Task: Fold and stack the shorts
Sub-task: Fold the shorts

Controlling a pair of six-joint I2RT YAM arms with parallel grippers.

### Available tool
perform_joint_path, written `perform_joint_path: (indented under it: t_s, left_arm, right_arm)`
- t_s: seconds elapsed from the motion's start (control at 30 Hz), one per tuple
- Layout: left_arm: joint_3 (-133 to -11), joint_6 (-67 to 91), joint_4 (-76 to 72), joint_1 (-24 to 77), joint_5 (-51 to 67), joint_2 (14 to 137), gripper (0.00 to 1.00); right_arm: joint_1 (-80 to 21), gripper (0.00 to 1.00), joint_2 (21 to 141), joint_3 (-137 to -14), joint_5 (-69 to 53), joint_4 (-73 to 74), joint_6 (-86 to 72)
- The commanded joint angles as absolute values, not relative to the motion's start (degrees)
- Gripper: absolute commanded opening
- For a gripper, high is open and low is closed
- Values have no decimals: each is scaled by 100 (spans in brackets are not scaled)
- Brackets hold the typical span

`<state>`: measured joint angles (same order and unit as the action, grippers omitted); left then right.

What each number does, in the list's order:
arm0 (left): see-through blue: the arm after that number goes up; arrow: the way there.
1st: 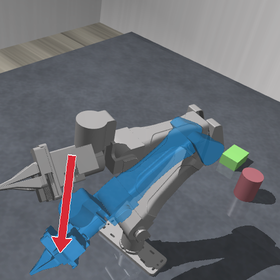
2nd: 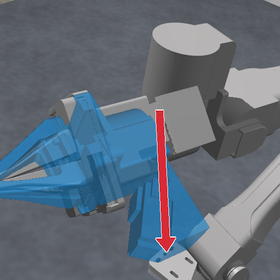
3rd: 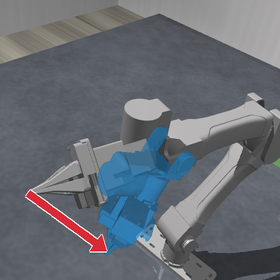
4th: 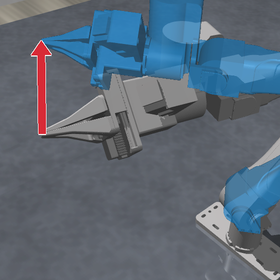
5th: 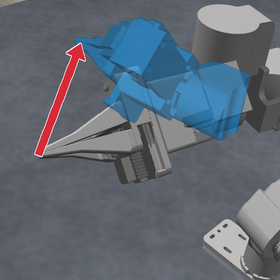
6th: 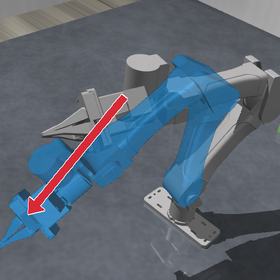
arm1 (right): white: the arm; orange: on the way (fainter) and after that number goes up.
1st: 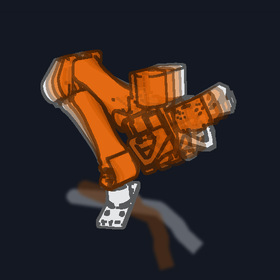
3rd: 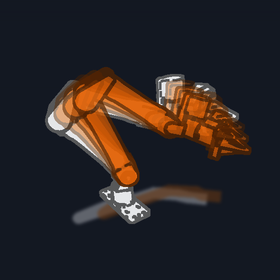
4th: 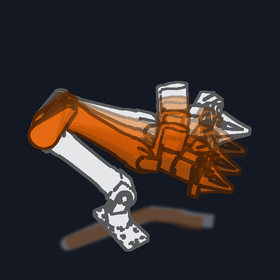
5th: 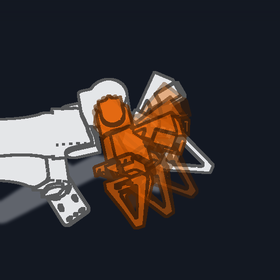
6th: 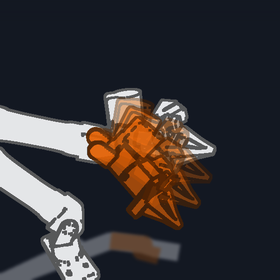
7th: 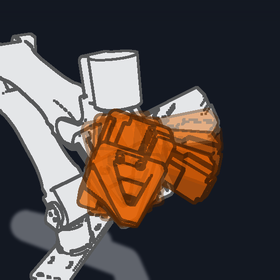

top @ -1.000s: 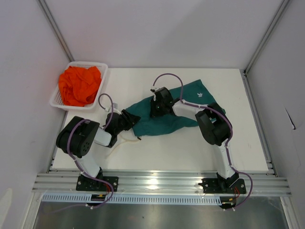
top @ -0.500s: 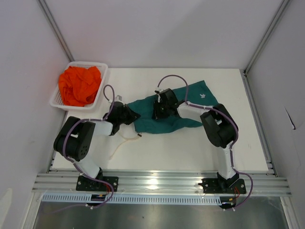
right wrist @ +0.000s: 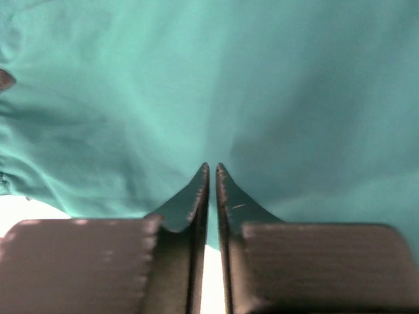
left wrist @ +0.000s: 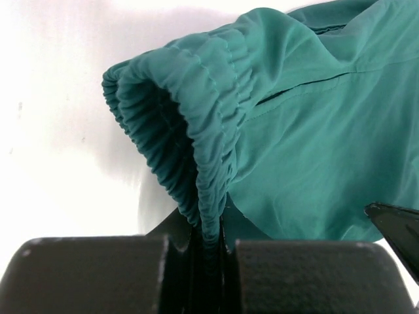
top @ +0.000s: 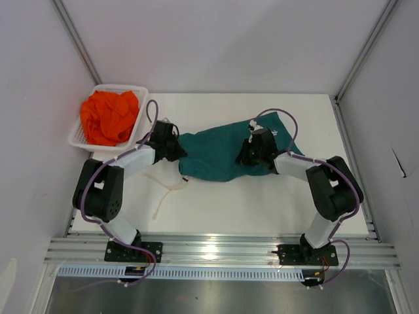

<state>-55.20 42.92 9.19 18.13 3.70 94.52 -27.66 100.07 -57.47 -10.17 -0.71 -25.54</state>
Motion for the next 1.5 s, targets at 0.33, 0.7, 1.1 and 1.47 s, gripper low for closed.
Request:
perform_joint_path:
  t_s: [0.33,0.7,1.1,1.47]
  left_arm:
    - [-6784,3841,2644,1705,361,9422,0]
    - [-8306,3120,4245,1696,-316,9273,0]
    - [-9095,2610,5176,1705,-993,9290,0]
    - [-9316,2391,5335,1714,-1063,9483,0]
  right_arm:
    - [-3294,0,10011,-3815,155,-3322,-4632]
    - [-5598,0,10880,-4612,2364,-3006,-5168]
    - [-5406,11,10012,-5220,2610,-2147,-4483]
    - [-4404,0,10440,-6275,1109,-1880,-4008]
